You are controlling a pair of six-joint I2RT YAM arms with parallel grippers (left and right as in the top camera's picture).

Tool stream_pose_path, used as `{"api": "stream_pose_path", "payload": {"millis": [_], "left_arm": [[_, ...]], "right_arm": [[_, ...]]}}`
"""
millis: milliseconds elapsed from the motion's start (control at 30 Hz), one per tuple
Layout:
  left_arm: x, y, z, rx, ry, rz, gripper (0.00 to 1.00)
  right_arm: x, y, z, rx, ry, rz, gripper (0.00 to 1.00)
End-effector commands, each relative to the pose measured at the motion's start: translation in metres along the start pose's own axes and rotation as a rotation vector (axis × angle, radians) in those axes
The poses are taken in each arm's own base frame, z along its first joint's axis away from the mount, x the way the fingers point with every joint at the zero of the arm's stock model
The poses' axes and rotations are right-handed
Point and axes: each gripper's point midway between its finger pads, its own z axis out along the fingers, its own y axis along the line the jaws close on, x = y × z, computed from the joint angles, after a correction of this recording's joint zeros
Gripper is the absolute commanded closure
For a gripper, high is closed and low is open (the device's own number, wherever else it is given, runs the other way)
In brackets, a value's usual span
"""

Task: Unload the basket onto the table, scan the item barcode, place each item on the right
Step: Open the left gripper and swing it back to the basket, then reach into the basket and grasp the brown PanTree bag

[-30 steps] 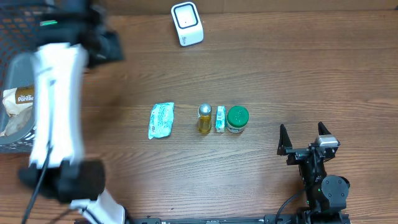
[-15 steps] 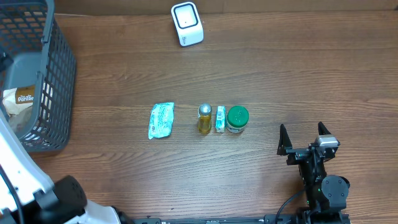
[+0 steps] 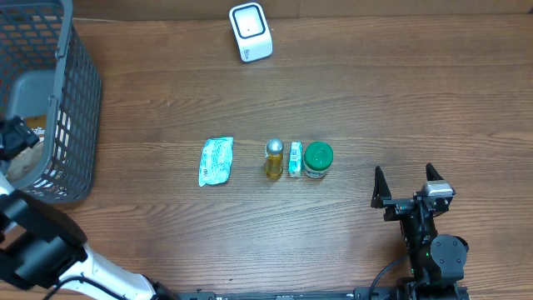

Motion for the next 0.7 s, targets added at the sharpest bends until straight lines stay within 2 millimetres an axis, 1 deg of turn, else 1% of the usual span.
{"api": "stream_pose_path", "payload": {"millis": [0, 167, 300, 400, 567, 667], "left_arm": [[0.016, -0.008, 0.035, 0.042, 0.111, 0.044, 0.00], [0.035, -0.013, 0.073, 0.036, 0.237, 0.060, 0.00], [0.043, -0.016, 0.093, 0.030, 0.297, 0.037, 0.01], [0.039, -0.019, 0.099, 0.032, 0.282, -0.002, 0.00], [0.023, -0.044, 0.100, 0.125, 0.214, 0.010, 0.00], [0.017, -0.053, 0.100, 0.132, 0.187, 0.026, 0.00]], "right_arm": [[0.001, 0.002, 0.000, -0.007, -0.006, 0.003, 0.00], [0.001, 0.002, 0.000, -0.007, -0.006, 0.003, 0.00], [0.001, 0.002, 0.000, -0.007, -0.006, 0.003, 0.00], [0.001, 0.002, 0.000, -0.007, -0.006, 0.003, 0.00], [0.001, 0.002, 0.000, -0.007, -0.006, 0.003, 0.00], [0.001, 0.002, 0.000, -0.007, -0.006, 0.003, 0.00]]}}
